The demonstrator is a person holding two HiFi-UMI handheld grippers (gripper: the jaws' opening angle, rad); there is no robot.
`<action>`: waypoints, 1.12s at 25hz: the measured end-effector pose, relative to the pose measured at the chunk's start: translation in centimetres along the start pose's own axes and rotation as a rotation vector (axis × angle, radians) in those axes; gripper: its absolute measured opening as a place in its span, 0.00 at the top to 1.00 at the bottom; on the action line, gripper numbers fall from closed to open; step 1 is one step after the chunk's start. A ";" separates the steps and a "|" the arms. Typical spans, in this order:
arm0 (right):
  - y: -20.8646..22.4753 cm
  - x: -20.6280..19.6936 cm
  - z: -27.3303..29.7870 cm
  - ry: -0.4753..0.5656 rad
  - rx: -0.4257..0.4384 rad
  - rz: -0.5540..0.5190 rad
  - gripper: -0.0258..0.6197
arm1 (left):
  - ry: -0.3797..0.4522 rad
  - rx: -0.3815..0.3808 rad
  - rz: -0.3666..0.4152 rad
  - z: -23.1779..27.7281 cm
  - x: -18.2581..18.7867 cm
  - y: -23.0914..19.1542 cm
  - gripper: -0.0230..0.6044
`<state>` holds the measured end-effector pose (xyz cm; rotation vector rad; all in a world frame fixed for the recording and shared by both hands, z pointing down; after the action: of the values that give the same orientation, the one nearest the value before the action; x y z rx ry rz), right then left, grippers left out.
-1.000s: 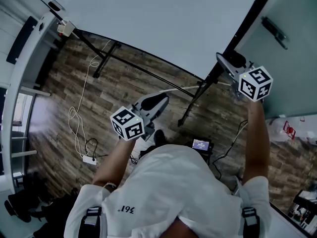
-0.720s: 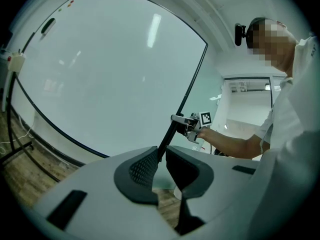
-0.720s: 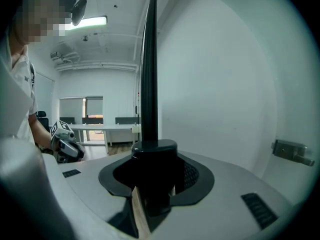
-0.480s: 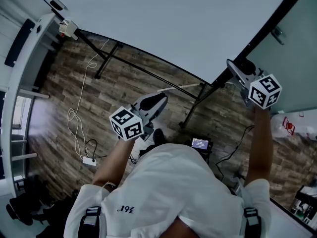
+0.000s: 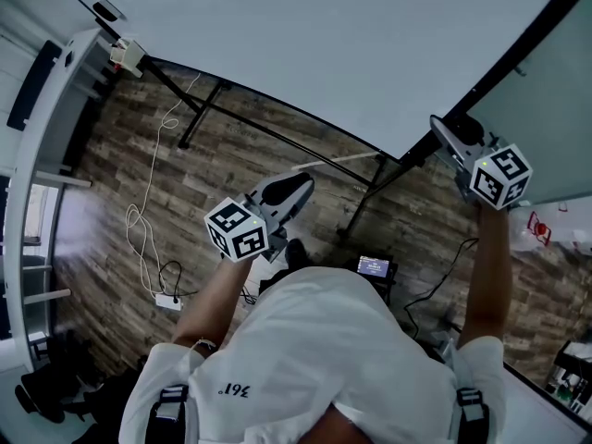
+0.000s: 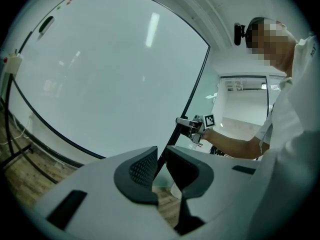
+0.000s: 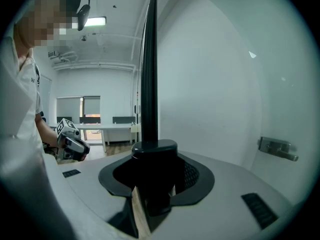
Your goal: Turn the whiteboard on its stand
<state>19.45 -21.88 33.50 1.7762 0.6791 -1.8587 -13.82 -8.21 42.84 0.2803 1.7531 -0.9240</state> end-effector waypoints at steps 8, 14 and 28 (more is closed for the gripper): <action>-0.1 -0.1 0.1 0.026 -0.028 -0.005 0.68 | 0.002 0.013 -0.011 -0.5 -0.3 -0.2 0.90; 0.3 -0.2 0.1 0.030 -0.014 -0.018 0.68 | 0.000 0.024 -0.008 -1.3 -0.6 -0.6 0.90; 1.5 0.2 1.3 0.013 0.035 -0.057 0.68 | -0.010 0.046 -0.016 -2.0 -0.8 -1.4 0.90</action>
<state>19.48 -23.87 33.31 1.8104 0.7138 -1.9087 -15.75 -7.50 44.38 0.2908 1.7292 -0.9767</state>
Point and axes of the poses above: the fingertips, and each gripper's own axes: z forward along the fingers, y to its right, x out of its top, the point moved 7 cm from there along -z, backward along the fingers, and after that the axes turned 14 degrees about y, right-handed, at the moved point
